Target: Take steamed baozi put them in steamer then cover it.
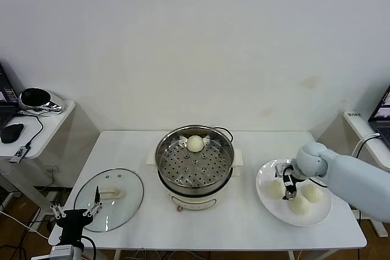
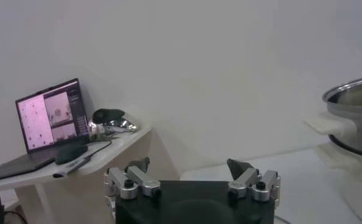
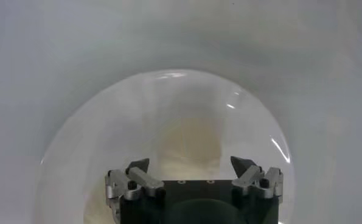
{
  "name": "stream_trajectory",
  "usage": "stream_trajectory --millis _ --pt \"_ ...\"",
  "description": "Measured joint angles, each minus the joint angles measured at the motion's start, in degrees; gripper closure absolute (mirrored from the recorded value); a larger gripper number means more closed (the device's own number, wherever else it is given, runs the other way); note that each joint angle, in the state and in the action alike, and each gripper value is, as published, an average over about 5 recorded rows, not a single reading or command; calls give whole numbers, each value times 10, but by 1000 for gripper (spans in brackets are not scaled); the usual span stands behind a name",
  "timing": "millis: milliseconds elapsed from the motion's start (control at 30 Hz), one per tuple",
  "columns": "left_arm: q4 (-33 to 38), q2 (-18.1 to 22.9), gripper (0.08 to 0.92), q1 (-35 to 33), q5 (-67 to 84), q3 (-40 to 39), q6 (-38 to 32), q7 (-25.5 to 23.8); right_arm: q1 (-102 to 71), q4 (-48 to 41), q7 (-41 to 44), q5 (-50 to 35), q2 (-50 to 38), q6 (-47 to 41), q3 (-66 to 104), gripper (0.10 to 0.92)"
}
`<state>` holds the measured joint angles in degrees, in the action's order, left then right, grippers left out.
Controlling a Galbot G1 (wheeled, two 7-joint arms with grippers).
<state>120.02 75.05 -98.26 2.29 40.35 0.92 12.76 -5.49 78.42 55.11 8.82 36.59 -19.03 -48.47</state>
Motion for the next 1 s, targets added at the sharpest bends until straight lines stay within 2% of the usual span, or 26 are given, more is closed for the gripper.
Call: stream_trajectory --millis 333,667,1000 --pt "-1 1 177 1 -4 -3 -1 1 -5 -3 6 0 3 0 12 408" --pt "3 -4 177 1 -3 -4 0 0 63 22 31 -34 -27 -10 -8 414" --pt "-2 -11 177 5 0 -11 6 -4 271 78 32 -157 -23 -51 -114 406"
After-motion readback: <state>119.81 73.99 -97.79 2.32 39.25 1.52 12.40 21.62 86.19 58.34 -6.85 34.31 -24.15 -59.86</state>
